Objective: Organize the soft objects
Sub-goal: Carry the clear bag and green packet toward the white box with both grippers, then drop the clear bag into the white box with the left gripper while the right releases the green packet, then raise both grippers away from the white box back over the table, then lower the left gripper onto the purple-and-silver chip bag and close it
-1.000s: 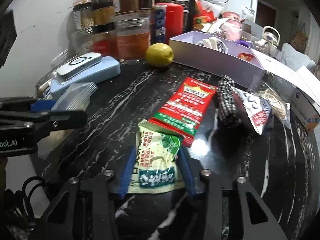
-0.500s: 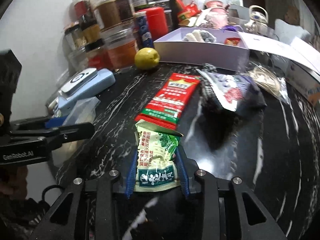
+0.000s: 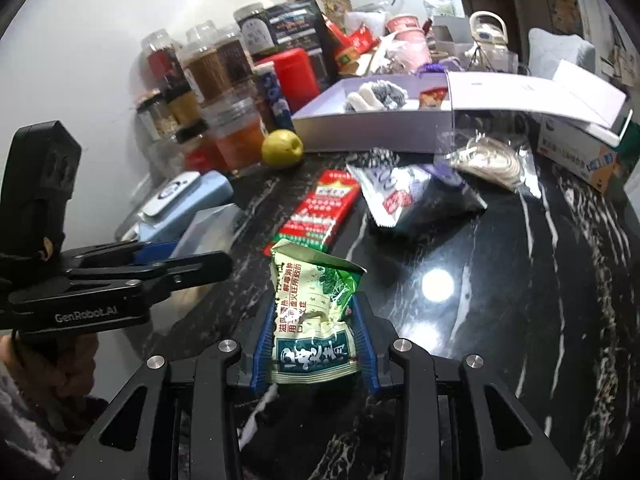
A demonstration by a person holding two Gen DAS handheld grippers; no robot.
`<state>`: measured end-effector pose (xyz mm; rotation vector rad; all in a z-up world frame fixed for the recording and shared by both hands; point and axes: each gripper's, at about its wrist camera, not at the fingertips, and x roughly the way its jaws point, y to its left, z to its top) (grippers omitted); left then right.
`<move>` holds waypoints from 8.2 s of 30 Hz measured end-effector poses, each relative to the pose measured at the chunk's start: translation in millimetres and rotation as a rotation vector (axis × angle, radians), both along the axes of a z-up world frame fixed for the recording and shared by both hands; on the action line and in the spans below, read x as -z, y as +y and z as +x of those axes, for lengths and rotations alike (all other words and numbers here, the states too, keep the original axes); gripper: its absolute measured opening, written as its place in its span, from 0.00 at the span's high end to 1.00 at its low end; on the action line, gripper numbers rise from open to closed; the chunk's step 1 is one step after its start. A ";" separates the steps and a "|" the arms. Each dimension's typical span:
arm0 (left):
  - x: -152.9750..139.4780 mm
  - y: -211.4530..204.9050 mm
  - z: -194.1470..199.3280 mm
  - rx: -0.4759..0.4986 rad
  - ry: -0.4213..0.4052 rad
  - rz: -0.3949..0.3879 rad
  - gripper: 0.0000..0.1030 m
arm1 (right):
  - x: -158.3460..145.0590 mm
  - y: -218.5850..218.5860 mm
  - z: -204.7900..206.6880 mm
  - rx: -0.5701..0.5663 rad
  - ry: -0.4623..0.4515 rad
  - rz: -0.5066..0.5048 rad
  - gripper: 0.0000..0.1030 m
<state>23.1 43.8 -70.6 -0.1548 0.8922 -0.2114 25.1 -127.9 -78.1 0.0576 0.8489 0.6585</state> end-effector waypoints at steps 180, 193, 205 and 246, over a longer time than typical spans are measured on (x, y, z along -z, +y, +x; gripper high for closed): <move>-148.0 -31.7 80.2 -0.018 -0.341 0.209 0.21 | -164.8 -43.1 70.2 0.247 -0.396 -0.056 0.12; -99.3 -39.4 41.6 0.026 -0.295 0.174 0.21 | -99.9 -47.7 30.8 0.268 -0.303 -0.091 0.12; -46.7 -18.3 33.7 -0.023 -0.174 0.117 0.21 | -46.2 -64.4 20.9 0.320 -0.157 -0.045 0.12; 31.0 -121.4 129.3 0.232 0.008 0.103 0.27 | 9.7 -134.4 57.3 0.460 0.021 -0.047 0.12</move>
